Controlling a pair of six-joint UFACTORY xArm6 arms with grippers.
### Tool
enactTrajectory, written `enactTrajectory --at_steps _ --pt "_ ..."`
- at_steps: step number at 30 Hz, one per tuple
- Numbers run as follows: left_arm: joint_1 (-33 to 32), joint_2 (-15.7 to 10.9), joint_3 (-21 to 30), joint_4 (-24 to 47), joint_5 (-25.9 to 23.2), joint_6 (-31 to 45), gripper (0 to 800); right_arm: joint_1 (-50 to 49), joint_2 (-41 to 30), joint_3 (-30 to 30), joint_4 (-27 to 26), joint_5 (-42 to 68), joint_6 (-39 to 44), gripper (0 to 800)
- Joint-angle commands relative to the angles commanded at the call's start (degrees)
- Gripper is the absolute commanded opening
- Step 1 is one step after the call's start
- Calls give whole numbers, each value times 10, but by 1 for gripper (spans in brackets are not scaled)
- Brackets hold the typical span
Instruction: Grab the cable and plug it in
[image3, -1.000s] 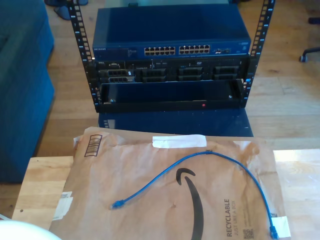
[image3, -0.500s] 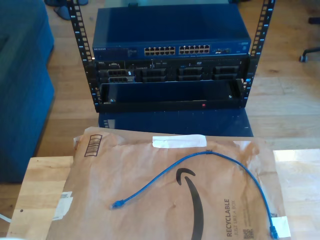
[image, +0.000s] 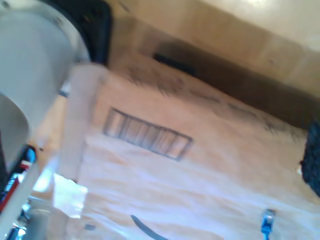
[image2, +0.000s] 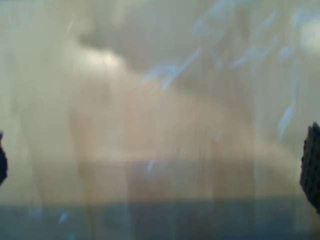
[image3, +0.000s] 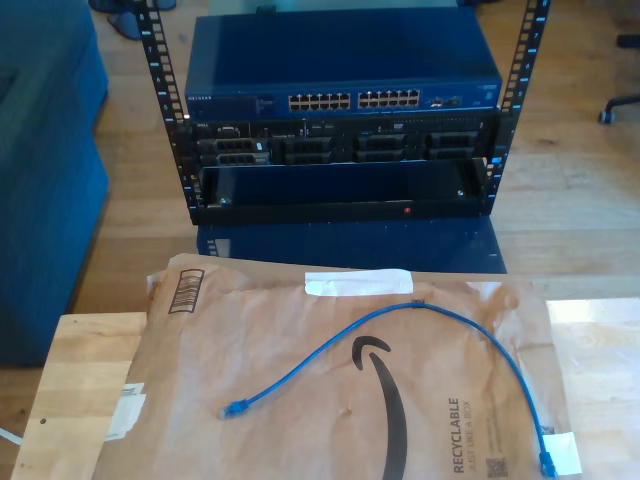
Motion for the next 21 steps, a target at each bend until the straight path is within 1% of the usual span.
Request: enactTrajectory --at_steps 2,4,7,10,12,16,21 --pt "-36 0 -5 -5 -1 -37 800 95 3 -29 1 18 59 794" --pt "-62 0 -5 -5 -3 -62 800 197 12 -41 4 18 126 792" --pt "-90 0 -2 -25 -4 -84 800 347 91 -80 22 13 213 793" --pt "-95 6 1 -52 -4 -87 800 439 168 -128 25 7 278 794" --pt "-95 17 1 -65 -4 -87 800 476 211 -150 25 -26 302 794" --pt "-97 38 1 -84 -6 -87 800 494 267 -155 29 -125 308 794" --pt "-130 45 1 -93 -7 -91 800 517 322 -178 40 -197 307 792"
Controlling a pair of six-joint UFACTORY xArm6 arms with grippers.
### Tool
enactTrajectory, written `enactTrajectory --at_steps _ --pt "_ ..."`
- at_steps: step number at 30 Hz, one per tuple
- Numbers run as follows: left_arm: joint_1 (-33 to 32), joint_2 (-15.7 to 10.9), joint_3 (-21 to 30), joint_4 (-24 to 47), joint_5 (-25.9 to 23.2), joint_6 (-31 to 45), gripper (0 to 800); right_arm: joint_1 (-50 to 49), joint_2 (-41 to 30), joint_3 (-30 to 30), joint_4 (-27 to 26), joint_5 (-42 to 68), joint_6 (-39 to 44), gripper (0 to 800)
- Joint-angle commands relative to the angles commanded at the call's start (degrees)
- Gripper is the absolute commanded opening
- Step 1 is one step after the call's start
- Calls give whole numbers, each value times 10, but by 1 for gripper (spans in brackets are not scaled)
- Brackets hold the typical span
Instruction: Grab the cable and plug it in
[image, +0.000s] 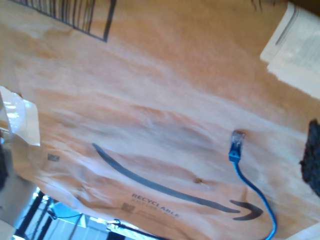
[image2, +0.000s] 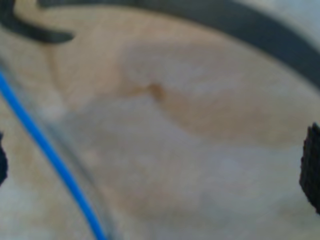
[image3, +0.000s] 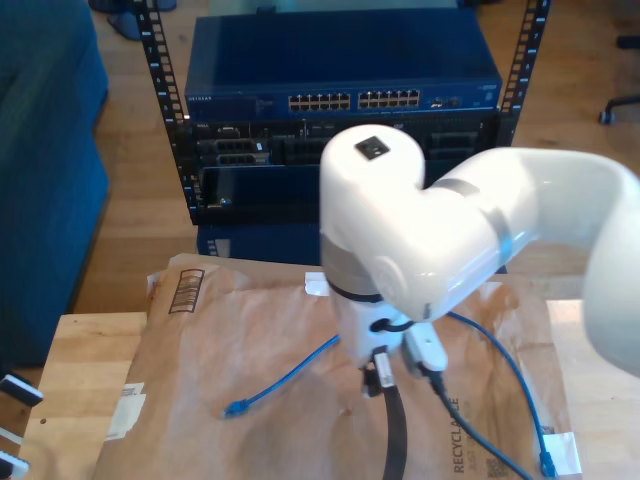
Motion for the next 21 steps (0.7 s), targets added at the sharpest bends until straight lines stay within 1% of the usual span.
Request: enactTrajectory --at_steps 3,5,7,9,12,16,21 --pt "-31 1 -3 -9 -2 -12 800 28 47 -35 -1 -9 0 792" --pt "-60 1 -3 -11 -2 -22 800 30 83 -61 0 -11 0 792" --pt "-89 4 -1 -11 -3 -36 800 40 104 -72 -1 -13 0 792" --pt "-112 9 2 -11 -24 -53 800 45 115 -75 -1 -33 -2 792" --pt "-138 11 18 -11 -69 -69 800 46 130 -70 -1 -59 -3 792" --pt "-170 11 40 -11 -95 -87 800 71 157 -67 -4 -91 -6 783" --pt "-184 11 58 -11 -131 -101 800 72 183 -56 -5 -131 -7 774"
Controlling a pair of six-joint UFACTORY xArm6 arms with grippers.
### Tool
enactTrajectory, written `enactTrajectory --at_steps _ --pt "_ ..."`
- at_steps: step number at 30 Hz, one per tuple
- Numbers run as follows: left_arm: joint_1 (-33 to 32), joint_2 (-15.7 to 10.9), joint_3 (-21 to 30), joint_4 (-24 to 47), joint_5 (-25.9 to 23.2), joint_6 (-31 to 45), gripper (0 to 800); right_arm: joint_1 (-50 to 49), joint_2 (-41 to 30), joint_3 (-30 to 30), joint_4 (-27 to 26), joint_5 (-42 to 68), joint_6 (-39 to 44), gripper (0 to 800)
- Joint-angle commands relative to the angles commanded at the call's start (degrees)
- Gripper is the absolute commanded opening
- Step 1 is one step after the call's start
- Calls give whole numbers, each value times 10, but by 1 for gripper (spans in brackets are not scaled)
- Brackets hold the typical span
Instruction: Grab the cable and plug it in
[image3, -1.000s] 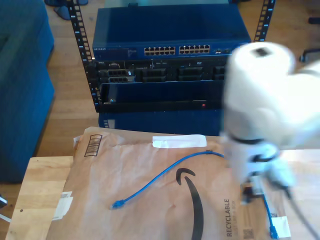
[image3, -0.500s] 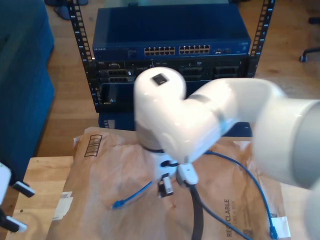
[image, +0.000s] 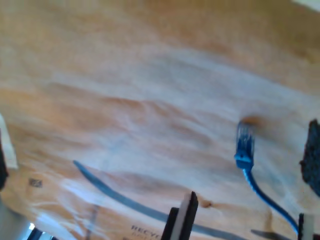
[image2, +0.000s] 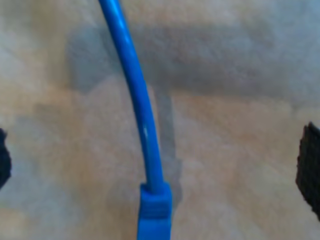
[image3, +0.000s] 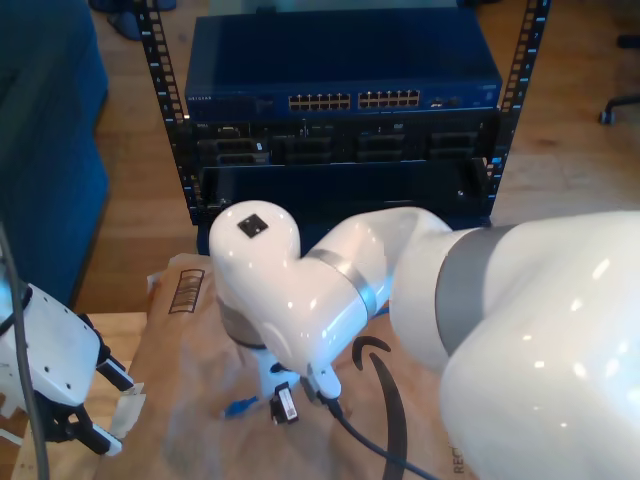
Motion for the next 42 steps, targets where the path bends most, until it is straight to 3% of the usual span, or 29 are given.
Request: enactTrajectory --at_steps 6,11,13,18,22,26,30,33,36,42 --pt "-22 -1 1 0 -1 -17 800 -2 13 0 -1 -2 -1 753" --pt "-23 -1 0 0 -1 -24 800 -3 18 3 0 -27 1 616" --pt "-23 -1 0 0 0 -24 800 -4 18 2 -1 -28 4 405" --pt "-24 -1 0 0 0 -24 800 -5 13 2 2 -28 11 43" --pt "-31 -1 -6 -4 1 -25 800 -8 -12 3 9 -24 34 3" --pt "-33 -1 -40 -46 9 -33 800 -42 -87 31 18 4 36 2" --pt "-33 0 -73 -112 53 -31 800 -111 -185 70 91 62 33 2" --pt "-33 23 -98 -157 73 -27 799 -147 -244 86 156 118 14 2" --pt "-33 42 -113 -207 86 -18 798 -160 -272 81 223 167 -13 6" --pt "-34 43 -161 -280 145 -11 793 -171 -280 35 304 240 -33 8"
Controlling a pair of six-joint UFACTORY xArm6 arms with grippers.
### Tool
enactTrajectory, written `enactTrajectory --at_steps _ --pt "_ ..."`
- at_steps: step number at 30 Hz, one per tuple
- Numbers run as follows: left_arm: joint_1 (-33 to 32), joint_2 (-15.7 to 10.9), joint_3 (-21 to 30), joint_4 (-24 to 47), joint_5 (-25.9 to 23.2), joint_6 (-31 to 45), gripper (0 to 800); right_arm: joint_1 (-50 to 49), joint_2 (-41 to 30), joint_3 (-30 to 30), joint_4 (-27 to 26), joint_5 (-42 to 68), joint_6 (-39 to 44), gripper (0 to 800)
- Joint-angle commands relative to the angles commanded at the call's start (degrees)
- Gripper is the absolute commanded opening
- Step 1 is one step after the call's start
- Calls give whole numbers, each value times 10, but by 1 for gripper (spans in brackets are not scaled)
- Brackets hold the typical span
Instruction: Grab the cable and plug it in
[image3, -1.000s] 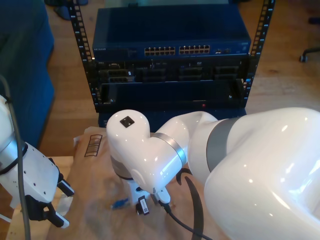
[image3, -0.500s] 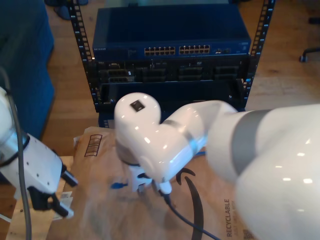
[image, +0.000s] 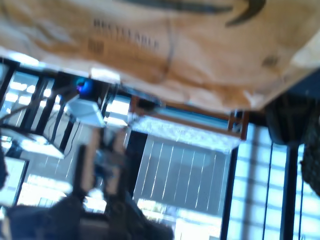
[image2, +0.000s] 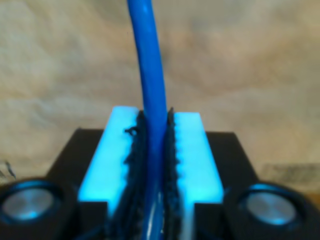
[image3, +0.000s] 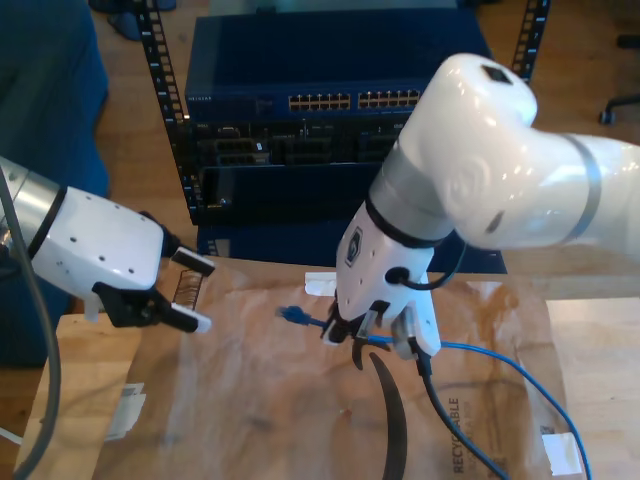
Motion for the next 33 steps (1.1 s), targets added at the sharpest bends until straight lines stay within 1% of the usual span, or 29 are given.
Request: enactTrajectory --at_steps 4,6,8,10,12,14,17,19,20,21,24,25,28,31,33 --pt "4 -1 -3 -70 47 1 793 0 1 -33 39 30 0 8" --pt "4 -1 3 -75 61 2 793 -8 0 -45 46 40 0 8" --pt "4 -1 4 -76 74 8 755 -17 0 -47 50 50 0 8" --pt "4 -1 11 -76 84 20 745 -20 -1 -47 57 52 -1 8" --pt "4 -1 11 -77 88 29 739 -25 -1 -48 60 61 -3 8" --pt "4 -1 12 -77 88 33 714 -30 0 -50 60 62 -5 8" --pt "4 -1 16 -77 89 39 707 -31 0 -50 60 62 -5 9" --pt "4 -1 16 -77 91 39 671 -31 0 -50 66 62 -5 9" --pt "4 -1 16 -77 96 39 668 -31 -1 -51 76 62 -6 9" --pt "4 -1 16 -77 100 39 647 -33 0 -54 84 62 -7 10" --pt "4 -1 16 -77 105 39 614 -36 0 -55 86 62 -13 10" --pt "4 -1 16 -77 108 39 583 -36 1 -55 86 62 -13 10" --pt "4 -1 17 -77 116 37 526 -36 1 -55 86 62 -13 11" --pt "4 -2 18 -91 116 37 414 -36 1 -55 87 62 -15 12" --pt "4 -2 31 -105 116 37 403 -36 0 -54 86 62 -15 13"
